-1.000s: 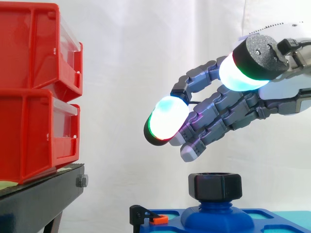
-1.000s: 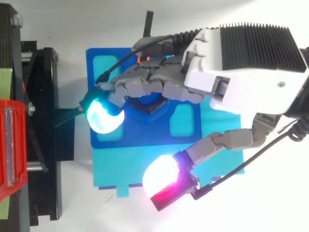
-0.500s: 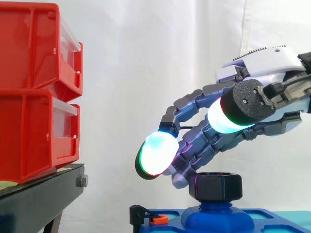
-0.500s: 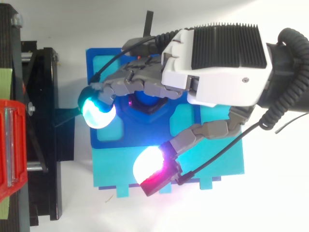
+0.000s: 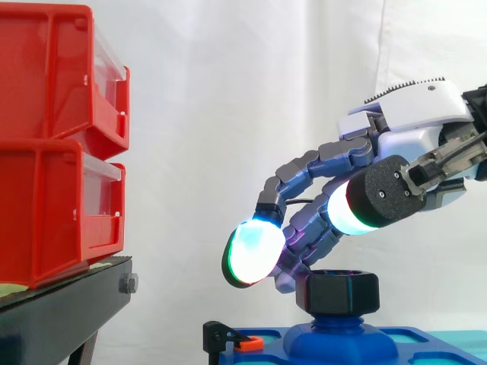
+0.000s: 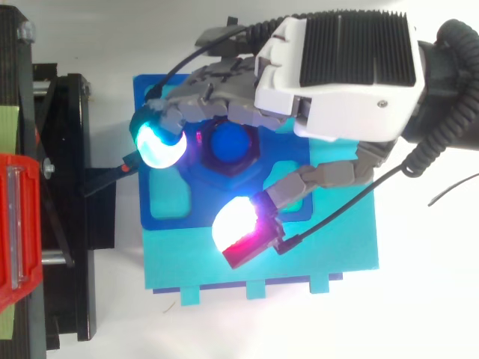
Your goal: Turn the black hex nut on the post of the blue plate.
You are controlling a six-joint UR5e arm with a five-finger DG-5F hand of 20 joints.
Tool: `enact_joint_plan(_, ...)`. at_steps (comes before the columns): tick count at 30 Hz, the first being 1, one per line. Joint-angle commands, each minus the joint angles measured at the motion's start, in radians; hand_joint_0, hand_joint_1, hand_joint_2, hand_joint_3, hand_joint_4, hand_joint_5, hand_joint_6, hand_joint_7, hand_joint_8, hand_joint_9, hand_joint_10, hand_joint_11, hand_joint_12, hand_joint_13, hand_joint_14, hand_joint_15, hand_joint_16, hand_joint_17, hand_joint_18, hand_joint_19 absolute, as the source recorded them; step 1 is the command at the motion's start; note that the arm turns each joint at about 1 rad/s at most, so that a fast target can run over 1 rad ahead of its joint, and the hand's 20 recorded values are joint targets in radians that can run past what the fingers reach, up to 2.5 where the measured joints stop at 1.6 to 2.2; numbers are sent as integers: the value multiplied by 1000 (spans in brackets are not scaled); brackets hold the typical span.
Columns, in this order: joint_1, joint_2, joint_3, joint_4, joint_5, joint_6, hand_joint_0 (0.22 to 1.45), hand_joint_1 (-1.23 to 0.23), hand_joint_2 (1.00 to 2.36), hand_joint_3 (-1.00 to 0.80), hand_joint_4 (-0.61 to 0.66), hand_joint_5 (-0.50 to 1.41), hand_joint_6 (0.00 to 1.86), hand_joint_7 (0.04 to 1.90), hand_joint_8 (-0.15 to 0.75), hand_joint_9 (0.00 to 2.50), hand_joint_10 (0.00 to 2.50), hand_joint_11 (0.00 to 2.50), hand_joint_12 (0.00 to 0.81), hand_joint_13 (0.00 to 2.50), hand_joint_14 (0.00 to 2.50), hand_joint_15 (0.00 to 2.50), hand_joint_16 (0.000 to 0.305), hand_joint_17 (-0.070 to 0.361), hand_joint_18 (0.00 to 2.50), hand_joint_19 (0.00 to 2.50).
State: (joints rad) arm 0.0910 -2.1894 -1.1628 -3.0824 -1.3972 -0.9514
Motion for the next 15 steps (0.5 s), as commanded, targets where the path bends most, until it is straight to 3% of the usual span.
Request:
enact_joint_plan(1,-5,0,0,-6,-8,-21,461,-589,1000,-500,184,-186,502,809,239,520,2,93,355,447,7,183,51,114,211,241)
enact_joint_plan(15,-13,0,0,-29,-8,-23,462,-585,1000,-500,255,-154,503,957,246,509,4,95,358,437,7,183,51,116,216,248)
